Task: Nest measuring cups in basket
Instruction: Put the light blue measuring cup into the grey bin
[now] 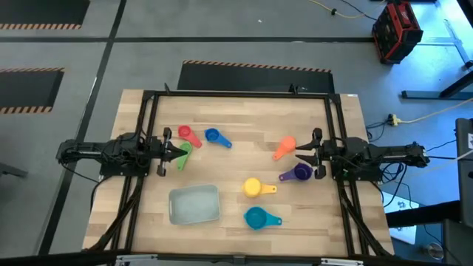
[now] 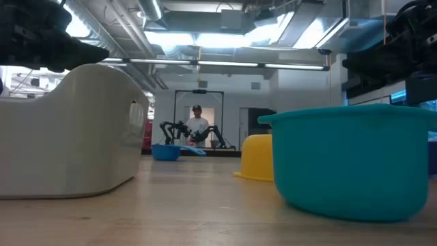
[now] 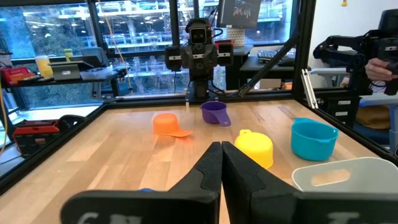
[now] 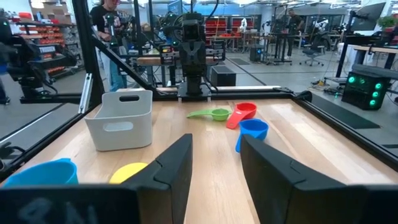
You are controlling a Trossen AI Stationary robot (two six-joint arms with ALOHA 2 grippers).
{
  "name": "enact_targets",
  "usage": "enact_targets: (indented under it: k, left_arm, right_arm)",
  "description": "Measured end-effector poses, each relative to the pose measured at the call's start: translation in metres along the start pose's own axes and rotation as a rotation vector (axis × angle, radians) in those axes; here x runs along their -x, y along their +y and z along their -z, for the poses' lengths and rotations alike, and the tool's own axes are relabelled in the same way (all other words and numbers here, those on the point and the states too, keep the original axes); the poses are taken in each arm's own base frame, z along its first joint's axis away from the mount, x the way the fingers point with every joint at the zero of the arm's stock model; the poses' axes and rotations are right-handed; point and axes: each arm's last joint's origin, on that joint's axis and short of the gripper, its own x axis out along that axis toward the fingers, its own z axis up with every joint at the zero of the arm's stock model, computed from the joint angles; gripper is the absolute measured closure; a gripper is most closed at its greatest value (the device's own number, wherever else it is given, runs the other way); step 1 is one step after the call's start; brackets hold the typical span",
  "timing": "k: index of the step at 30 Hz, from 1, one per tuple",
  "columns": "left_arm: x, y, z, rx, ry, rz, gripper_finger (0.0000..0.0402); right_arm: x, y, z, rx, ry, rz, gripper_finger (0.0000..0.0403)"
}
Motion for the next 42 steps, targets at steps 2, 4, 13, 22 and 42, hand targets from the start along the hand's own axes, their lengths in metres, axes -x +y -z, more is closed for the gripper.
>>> enact_targets:
  k: [2,4,13,22,42]
  left_arm:
    - [0.000,0.000,0.000,0.000,0.000,0.000,0.0401]
    - [0.000,0.000,0.000,0.000,0.000,0.000,0.0401]
    - [0.000,0.000,0.000,0.000,0.000,0.000,0.0401]
    - [0.000,0.000,0.000,0.000,0.000,0.000,0.0401]
    - [0.000,0.000,0.000,0.000,0.000,0.000,0.0401]
  right_arm:
    - [0.000,0.000,0.000,0.000,0.002,0.000,0.0262]
    - [0.000,0.000,0.000,-0.001,0.002,0.002,0.0262]
    - [0.000,-0.001,0.001,-0.010,0.006,0.027,0.0176]
    - [0.000,0.000,0.001,-0.032,0.009,0.010,0.0042]
    - [0.002,0.003,-0.030,-0.089,-0.192,-0.108,0.0031]
